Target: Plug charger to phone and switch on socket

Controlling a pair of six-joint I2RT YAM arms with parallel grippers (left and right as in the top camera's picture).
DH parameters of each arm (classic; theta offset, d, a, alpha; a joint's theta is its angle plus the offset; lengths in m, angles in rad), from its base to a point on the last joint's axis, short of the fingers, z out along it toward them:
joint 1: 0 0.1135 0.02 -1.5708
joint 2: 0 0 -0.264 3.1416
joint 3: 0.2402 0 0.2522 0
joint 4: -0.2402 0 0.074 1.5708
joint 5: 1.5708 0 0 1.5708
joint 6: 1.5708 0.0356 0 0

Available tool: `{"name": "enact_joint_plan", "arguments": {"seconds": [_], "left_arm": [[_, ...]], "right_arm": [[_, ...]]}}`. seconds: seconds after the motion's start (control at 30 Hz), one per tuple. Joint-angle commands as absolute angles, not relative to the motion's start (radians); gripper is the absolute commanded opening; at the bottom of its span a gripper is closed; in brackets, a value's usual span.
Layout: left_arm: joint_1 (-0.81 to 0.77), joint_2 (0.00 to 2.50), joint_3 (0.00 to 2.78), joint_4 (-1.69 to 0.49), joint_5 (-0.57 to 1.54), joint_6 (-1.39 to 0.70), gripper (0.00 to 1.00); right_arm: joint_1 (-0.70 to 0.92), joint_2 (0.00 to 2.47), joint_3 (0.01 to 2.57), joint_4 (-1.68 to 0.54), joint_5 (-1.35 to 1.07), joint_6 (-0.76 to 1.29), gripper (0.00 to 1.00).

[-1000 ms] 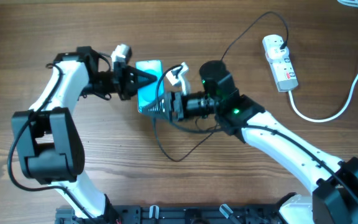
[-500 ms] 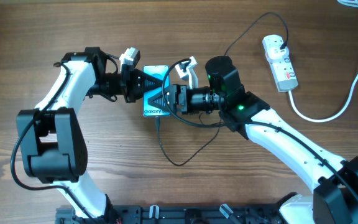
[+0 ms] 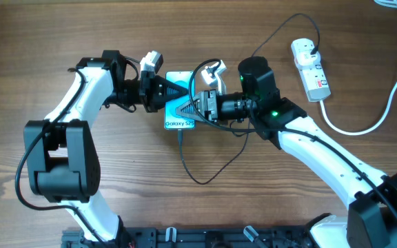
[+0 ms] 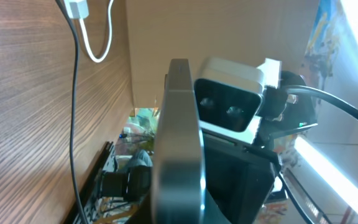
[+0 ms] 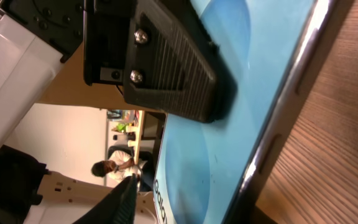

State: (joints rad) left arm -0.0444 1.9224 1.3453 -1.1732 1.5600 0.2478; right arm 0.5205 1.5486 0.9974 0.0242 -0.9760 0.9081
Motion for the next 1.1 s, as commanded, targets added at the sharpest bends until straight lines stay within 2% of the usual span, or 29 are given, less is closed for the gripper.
{"name": "enact_joint_plan", "arguments": {"seconds": [0.0,0.13,0.23,0.63,0.73,0.97,1.07], "left_arm": [[-0.052,1.911,1.341,-1.161,1.577,0.258,0.04],[-0.056,1.911,1.341,-1.158,1.577,0.258,0.04],[-0.075,1.911,1.341,-1.157,1.577,0.258,0.04],[-0.123,1.911,1.341,-1.096,1.577,0.258,0.04],[-0.123,1.911,1.341,-1.077,1.577,0.258,0.04],[-0.123,1.911,1.341,-1.061,1.577,0.258,0.04],[-0.123,1.911,1.341,-1.053,1.577,0.258,0.04]], "right_arm": [[0.531,1.554,1.021,0.046,-1.059,0.893,0.44],[0.531,1.554,1.021,0.1,-1.101,0.92,0.42],[0.537,1.554,1.021,0.125,-1.125,0.928,0.3],[0.542,1.554,1.021,0.119,-1.119,0.942,0.28],[0.542,1.554,1.021,0.118,-1.119,0.942,0.17],[0.542,1.554,1.021,0.111,-1.129,0.942,0.15],[0.542,1.554,1.021,0.111,-1.143,0.942,0.07]]}}
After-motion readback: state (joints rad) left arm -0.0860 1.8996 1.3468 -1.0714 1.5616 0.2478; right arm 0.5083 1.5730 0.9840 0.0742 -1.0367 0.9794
